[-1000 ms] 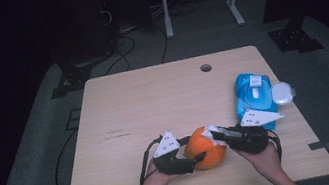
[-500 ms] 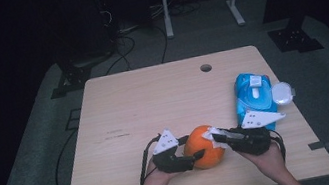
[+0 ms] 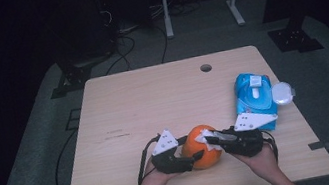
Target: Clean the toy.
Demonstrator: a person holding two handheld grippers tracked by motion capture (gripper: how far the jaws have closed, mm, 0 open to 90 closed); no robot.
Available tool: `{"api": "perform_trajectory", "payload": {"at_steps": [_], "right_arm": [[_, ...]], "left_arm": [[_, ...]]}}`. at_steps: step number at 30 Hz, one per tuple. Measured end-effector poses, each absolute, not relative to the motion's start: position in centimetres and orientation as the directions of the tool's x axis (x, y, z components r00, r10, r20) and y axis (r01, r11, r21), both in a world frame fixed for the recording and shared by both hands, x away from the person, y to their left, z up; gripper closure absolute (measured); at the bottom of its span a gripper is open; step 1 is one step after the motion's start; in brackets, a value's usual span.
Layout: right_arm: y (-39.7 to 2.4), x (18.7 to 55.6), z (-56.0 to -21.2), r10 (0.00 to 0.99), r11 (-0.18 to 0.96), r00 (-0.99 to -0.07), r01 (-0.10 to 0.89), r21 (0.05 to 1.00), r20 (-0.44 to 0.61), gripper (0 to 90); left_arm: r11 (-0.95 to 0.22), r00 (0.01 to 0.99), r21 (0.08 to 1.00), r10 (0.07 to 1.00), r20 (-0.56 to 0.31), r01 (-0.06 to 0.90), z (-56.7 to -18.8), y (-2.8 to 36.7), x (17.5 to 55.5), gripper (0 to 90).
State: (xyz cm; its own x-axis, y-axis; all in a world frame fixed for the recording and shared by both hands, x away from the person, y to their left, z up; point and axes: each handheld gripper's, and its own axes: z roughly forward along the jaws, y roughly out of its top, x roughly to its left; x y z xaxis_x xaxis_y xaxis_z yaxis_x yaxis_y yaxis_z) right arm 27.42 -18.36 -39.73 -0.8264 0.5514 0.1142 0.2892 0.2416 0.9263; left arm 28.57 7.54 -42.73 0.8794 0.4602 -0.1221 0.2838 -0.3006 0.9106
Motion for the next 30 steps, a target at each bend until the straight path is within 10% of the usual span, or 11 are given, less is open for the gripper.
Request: {"api": "perform_trajectory", "payload": {"at_steps": [5,13,30], "right_arm": [[-19.3,27.8,-40.3,0.573,0.235,-0.809,0.319,0.918,0.134,75.4],[-18.3,27.3,-39.8,0.550,0.267,-0.831,0.275,0.924,0.088,77.1],[-18.2,27.4,-39.7,0.602,0.268,-0.796,0.269,0.925,0.057,78.2]], "left_arm": [[-0.299,0.869,0.909,0.480,-0.121,0.291,-43.2,6.8,28.8,16.0],[-0.309,0.868,0.908,0.484,-0.107,0.284,-43.4,6.9,28.5,31.0],[-0.295,0.871,0.917,0.481,-0.099,0.267,-43.5,7.0,28.5,28.4]]}}
